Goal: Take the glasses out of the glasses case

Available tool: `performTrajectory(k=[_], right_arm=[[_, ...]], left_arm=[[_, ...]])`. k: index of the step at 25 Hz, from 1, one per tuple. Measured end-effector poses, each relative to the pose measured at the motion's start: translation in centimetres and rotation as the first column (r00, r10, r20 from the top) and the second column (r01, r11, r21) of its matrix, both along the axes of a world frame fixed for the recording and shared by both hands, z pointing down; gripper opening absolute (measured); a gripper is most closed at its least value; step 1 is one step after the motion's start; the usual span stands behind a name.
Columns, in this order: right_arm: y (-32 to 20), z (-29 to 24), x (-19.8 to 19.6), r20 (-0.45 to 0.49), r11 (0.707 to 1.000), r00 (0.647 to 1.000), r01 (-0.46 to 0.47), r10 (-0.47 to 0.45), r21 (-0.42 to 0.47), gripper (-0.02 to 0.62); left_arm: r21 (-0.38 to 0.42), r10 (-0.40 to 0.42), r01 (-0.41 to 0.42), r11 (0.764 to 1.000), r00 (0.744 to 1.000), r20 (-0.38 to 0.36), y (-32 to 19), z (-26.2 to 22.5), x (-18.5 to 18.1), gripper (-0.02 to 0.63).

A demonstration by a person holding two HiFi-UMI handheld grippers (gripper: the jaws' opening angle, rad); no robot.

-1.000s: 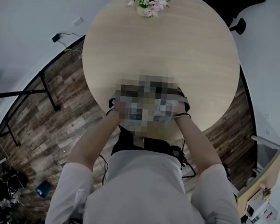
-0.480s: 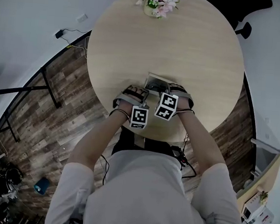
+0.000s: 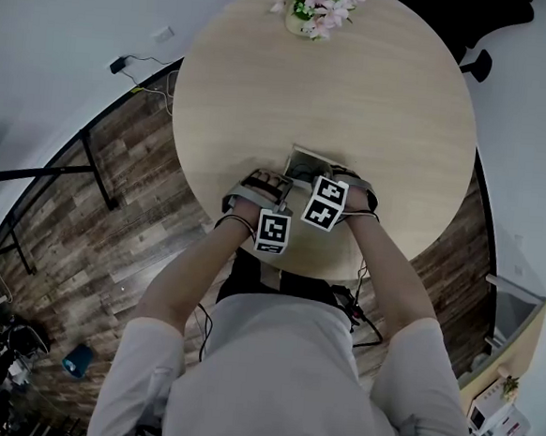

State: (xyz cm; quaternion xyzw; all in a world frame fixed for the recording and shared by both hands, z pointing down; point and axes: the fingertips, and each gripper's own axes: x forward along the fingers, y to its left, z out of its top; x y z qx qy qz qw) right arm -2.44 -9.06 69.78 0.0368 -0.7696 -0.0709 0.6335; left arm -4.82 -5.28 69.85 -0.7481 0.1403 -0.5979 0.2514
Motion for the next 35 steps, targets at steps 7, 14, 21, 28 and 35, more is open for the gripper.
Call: performTrajectory(k=[7,14,21,28,35], right_arm=[[0.2,-0.6,-0.2,-0.019,0.975,0.998,0.068,-0.066,0.212,0.02],[-0.1,-2.0,0.2,0.008,0.944,1.0,0.007,-0.01,0.329,0.018],[0.4,-4.0,1.1,0.023,0.919,1.0,-0.014,0.006,0.394,0.018],[1.0,-7.0,2.6,0.059,0.899,0.998,-0.046,0.023,0.435,0.018],[1.5,-6.9,8.6,0.05,0.892,0.993,-0.119,0.108,0.437,0.018]], left_arm=[[0.001,0.005,-0.005,1.0,1.0,-0.001,0.0,-0.1,-0.1,0.006],[0.003,0.008,-0.008,1.0,1.0,-0.003,0.1,-0.1,-0.1,0.006],[0.007,0.001,-0.001,1.0,1.0,0.002,0.1,0.1,-0.2,0.006],[0.01,0.025,-0.025,1.0,0.999,0.029,0.2,0.0,-0.3,0.006],[0.008,0.031,-0.031,0.999,0.998,0.052,0.3,0.0,-0.2,0.006]])
